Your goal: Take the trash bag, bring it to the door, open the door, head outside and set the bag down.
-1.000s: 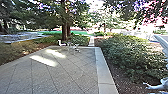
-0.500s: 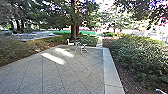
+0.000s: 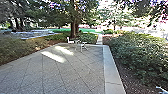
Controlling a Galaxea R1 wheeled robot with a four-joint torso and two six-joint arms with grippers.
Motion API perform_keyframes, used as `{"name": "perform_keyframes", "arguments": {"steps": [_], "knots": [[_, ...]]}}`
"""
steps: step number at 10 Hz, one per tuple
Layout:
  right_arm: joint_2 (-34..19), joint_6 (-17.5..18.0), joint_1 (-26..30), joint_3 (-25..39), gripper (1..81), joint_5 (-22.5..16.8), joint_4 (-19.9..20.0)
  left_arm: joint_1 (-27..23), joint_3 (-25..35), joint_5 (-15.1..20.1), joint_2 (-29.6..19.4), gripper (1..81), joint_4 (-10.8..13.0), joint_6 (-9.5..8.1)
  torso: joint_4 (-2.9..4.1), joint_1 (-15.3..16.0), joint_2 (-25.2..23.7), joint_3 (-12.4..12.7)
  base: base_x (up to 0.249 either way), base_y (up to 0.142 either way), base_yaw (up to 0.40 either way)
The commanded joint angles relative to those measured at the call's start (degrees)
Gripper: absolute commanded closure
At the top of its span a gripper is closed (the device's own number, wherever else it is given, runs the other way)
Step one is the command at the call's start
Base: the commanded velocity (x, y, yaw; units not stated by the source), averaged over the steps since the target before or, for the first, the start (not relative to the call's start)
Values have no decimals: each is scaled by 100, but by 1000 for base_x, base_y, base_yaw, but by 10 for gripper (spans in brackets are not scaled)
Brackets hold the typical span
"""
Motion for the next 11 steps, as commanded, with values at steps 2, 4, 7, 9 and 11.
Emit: {"name": "perform_keyframes", "arguments": {"steps": [2,4,7,9,11], "knots": [[34,-11,277,41,10,-277,-61,-1406,85,1189,-555,811,-698,-12,0,7,0,-398,0,0,0],[34,-11,277,42,10,-277,-53,-1906,-46,1399,-555,811,-865,-12,0,7,0,-664,0,0,0],[17,-11,277,41,10,-277,-52,-2567,-538,1882,-389,811,-1112,-21,0,10,6,-750,0,0,0],[26,-11,277,50,10,-277,-52,-3059,-1029,2242,-256,811,-1182,-21,0,15,9,-885,0,0,0],[26,-11,259,50,10,-277,-52,-3603,-1521,2866,-239,811,-1322,-21,0,15,11,-885,0,0,0]]}}
